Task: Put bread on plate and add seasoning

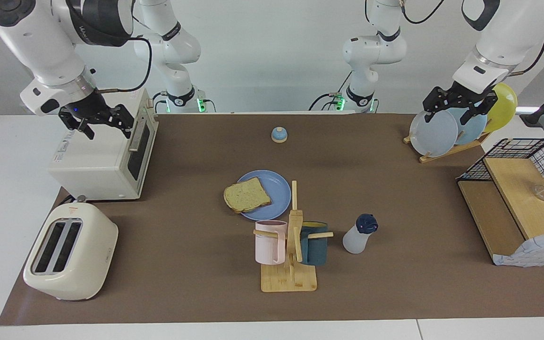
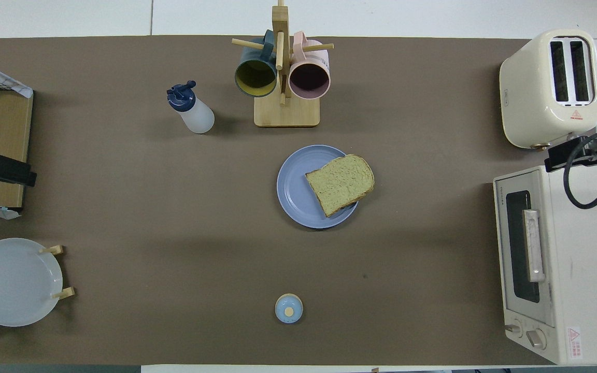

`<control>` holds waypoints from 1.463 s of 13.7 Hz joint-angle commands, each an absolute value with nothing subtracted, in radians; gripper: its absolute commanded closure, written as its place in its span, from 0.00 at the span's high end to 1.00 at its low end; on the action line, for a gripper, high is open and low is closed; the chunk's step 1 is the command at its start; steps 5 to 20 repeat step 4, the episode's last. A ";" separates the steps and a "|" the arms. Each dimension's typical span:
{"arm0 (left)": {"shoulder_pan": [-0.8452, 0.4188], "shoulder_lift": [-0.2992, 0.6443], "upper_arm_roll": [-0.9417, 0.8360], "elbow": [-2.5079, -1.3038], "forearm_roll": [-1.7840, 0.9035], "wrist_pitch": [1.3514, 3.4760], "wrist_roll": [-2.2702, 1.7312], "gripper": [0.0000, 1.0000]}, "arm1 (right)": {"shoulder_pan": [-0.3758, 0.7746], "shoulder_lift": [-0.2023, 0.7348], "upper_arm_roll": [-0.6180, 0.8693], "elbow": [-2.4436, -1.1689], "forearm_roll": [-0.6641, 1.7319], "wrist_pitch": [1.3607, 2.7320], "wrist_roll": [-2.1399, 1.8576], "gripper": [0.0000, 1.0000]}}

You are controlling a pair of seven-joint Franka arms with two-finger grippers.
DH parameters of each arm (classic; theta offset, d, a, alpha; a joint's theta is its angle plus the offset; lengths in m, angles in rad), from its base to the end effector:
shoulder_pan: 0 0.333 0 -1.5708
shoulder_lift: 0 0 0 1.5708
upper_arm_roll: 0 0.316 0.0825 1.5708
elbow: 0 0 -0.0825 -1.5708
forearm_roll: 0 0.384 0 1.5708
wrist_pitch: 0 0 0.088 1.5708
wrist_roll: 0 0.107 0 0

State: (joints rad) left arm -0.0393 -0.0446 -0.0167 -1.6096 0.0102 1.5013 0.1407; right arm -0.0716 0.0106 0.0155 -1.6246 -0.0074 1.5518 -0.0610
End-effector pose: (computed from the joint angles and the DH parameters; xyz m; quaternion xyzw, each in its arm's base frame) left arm 0.5321 -0.0289 0.6247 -0.9947 0.0979 0.0321 0.0041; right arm 0.5522 -0.0319 0.5918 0.9991 0.0025 -0.0418 0.0012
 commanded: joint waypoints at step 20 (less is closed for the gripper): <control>-0.051 -0.057 -0.014 -1.628 -0.002 1.525 0.143 1.00 | -0.081 0.002 0.021 -1.626 -0.011 1.537 -0.084 1.00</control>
